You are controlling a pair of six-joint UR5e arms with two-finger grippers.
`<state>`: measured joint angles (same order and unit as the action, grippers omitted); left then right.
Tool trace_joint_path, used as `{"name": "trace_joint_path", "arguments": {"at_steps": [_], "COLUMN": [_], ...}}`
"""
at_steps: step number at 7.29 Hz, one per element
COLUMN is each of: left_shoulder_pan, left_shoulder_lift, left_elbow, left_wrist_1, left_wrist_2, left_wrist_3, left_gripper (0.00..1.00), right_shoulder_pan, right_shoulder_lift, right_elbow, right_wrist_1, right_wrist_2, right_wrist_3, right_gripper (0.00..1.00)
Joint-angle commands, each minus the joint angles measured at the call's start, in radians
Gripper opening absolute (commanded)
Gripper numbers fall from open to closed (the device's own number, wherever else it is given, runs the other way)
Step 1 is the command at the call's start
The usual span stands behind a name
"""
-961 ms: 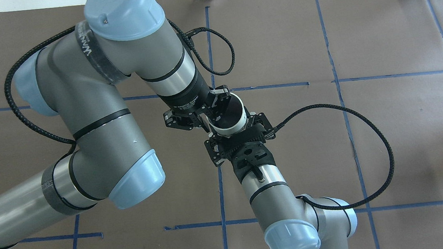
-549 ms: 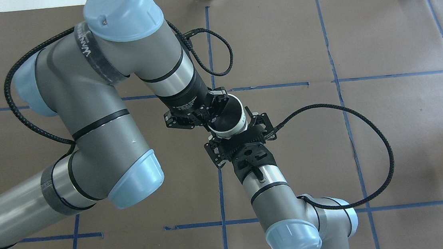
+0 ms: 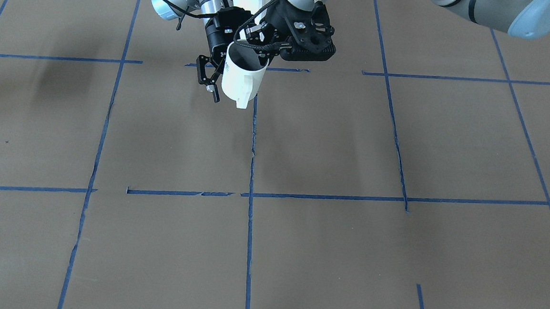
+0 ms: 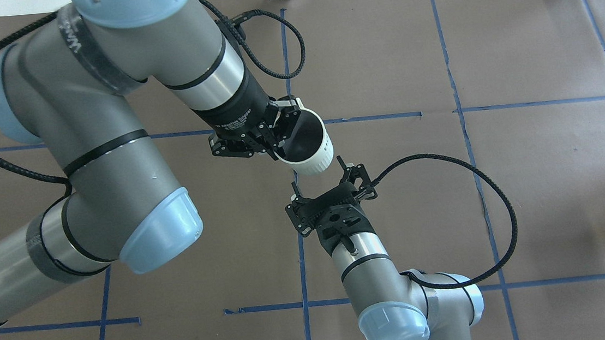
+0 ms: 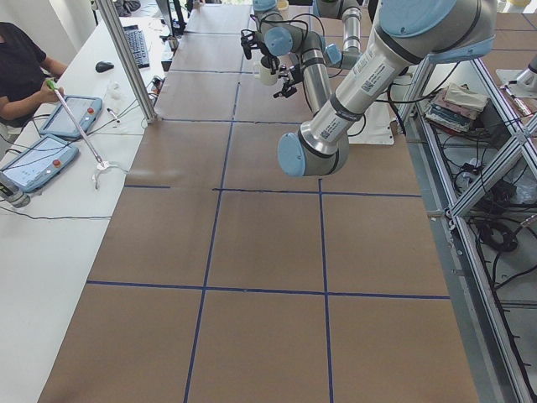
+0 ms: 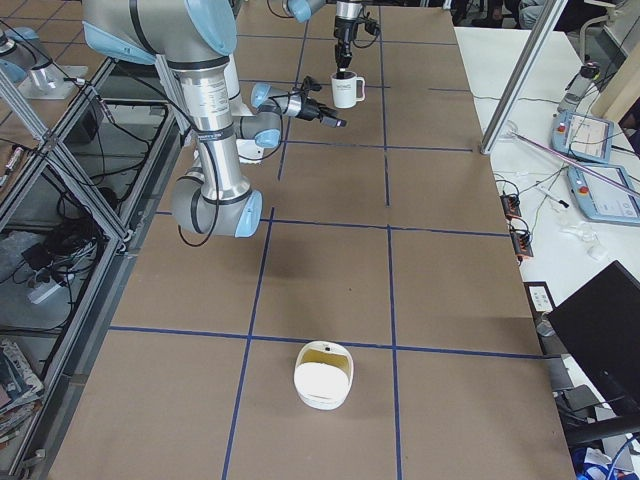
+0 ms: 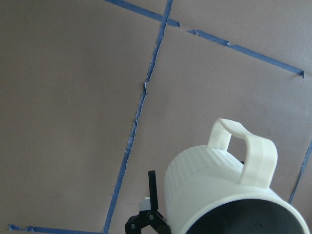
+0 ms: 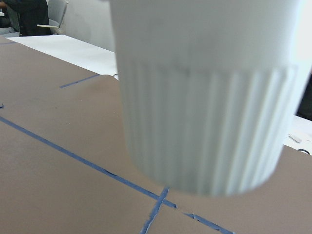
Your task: Left arm hands cup to right arm to dump lemon
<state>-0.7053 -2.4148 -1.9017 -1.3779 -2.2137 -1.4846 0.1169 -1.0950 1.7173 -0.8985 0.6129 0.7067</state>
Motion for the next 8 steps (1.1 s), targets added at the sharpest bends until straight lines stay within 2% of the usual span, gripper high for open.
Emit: {"name": "trace_joint_path", "arguments": {"at_steps": [1, 3, 4, 5, 6, 7, 8], "left_shoulder_pan": [-0.055, -0.088, -0.101, -0.124, -0.190, -0.197, -0.236], "left_shoulder_lift": [0.116, 0.297, 0.413, 0.569, 0.662, 0.775, 0.869], "left_elbow": [-0.115, -0.221, -0.270, -0.324, -0.329, -0.330, -0.315], "left_wrist_1": [0.000, 0.000, -0.006, -0.013, -0.015, -0.047, -0.155], "left_wrist_2": [-0.004, -0.003, -0.003, 0.005, -0.001, 0.003, 0.002], "left_wrist_3": [0.027, 0.200, 0.318, 0.472, 0.598, 0.675, 0.735], "left_gripper": [0.00, 0.00, 0.00, 0.00, 0.00, 0.00, 0.00], "right_shoulder_pan": [0.019, 0.078, 0.125, 0.212, 0.327, 0.475, 0.629], "right_shoulder_lift": [-0.002, -0.136, -0.205, -0.282, -0.360, -0.426, -0.453], "right_elbow": [0.030, 0.167, 0.230, 0.302, 0.359, 0.390, 0.387], "right_wrist_1": [0.003, 0.001, 0.001, 0.001, -0.002, -0.003, -0.010], "right_wrist_2": [0.074, 0.183, 0.265, 0.430, 0.641, 0.873, 1.098], "right_wrist_3": [0.002, 0.008, 0.011, 0.014, 0.014, 0.014, 0.013], "right_gripper": [1.00, 1.00, 1.00, 1.00, 1.00, 1.00, 1.00]}}
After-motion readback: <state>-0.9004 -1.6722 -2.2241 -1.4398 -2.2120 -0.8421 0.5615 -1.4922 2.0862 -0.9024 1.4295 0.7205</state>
